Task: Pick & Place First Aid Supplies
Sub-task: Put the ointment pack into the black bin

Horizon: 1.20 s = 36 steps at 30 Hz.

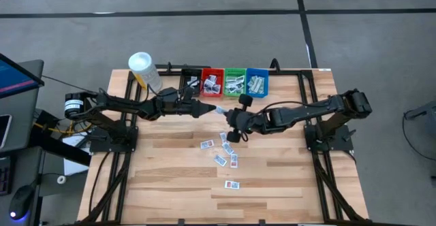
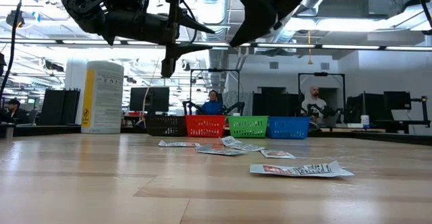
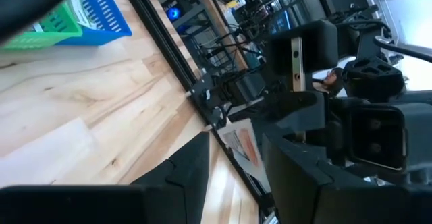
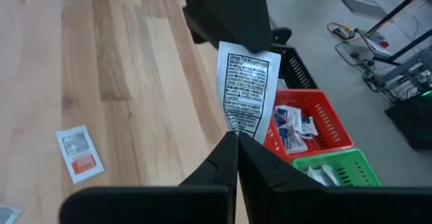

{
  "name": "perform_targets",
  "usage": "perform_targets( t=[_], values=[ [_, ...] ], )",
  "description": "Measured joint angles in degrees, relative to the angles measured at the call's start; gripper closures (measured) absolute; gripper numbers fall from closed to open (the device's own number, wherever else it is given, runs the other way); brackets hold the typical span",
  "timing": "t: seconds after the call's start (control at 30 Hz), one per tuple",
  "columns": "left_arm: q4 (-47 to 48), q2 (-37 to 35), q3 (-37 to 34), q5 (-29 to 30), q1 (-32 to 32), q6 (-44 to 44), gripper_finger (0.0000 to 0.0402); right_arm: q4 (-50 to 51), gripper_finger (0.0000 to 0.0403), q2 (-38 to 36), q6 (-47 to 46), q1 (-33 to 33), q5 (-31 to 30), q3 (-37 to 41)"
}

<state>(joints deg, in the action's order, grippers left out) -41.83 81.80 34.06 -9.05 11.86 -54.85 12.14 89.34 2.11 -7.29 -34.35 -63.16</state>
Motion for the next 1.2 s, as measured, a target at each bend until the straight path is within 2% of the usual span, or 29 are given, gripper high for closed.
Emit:
perform_targets(
  t=[0.5, 1.2],
  values=[
    [-0.67, 0.00, 0.02, 3.82, -0.02, 0.98, 0.0266, -2.82, 0.0401, 0.00, 0.00, 0.18, 0.00, 0.00],
    [-2.18, 0.00, 0.02, 3.42, -1.51, 0.87, 0.0345, -4.50, 0.0401, 0.00, -0.06, 1.46, 0.00, 0.00]
  ],
)
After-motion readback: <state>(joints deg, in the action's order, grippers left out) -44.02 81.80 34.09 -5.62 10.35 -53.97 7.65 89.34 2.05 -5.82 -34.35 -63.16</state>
